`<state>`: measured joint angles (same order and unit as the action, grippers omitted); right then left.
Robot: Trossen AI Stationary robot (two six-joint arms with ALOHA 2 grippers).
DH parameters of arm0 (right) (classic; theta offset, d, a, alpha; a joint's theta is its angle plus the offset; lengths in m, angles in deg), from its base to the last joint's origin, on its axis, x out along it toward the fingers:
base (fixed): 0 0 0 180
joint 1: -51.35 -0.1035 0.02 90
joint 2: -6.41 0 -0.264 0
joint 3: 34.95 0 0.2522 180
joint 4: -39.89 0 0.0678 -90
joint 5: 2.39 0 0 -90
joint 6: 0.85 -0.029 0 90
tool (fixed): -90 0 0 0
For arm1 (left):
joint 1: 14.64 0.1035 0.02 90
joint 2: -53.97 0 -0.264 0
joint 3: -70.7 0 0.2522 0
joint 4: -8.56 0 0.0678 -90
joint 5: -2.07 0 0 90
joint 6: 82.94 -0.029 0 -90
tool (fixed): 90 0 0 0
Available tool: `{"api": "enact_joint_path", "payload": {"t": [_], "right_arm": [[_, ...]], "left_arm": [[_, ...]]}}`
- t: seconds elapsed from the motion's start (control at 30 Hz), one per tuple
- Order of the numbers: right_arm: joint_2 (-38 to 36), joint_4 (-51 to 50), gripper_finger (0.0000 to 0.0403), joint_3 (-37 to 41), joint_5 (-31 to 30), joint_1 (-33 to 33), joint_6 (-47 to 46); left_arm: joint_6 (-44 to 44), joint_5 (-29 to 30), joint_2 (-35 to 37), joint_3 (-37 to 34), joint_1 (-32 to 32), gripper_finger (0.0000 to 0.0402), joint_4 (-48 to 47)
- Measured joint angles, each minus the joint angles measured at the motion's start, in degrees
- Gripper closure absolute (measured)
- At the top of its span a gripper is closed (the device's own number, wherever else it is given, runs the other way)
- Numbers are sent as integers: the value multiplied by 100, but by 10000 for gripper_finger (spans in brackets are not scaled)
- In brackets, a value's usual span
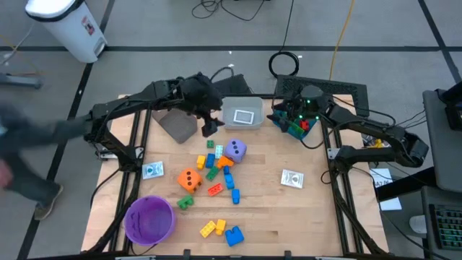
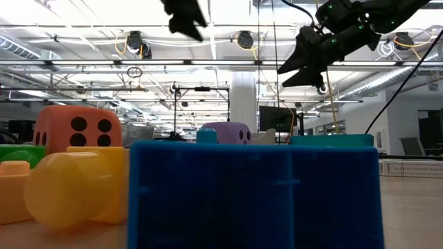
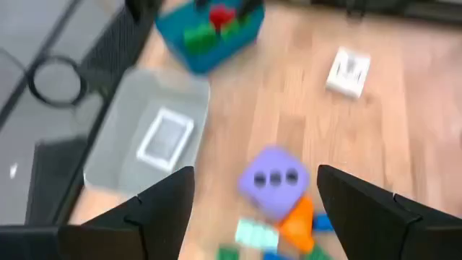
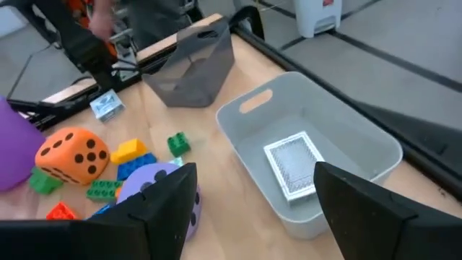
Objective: Pick & Place Toys
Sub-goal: Put the dark green game piece into the blue bin
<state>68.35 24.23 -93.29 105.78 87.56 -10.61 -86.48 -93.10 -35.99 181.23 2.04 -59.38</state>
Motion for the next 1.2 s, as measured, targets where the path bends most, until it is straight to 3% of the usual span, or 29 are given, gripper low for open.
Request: {"api": "enact_joint_path", "payload": {"t": [0.27, 0.67, 1.2], "right_arm": [[25, -36, 134, 0, -2, -33, 0], [25, -31, 135, 0, -2, -33, 0], [25, -25, 135, 0, -18, -33, 19]], "left_arm": [[-279, 37, 0, -1059, -89, 105, -376], [-729, 77, -4, -2977, -203, 105, 1422], [-965, 551, -4, -4178, -170, 105, 2836]]}}
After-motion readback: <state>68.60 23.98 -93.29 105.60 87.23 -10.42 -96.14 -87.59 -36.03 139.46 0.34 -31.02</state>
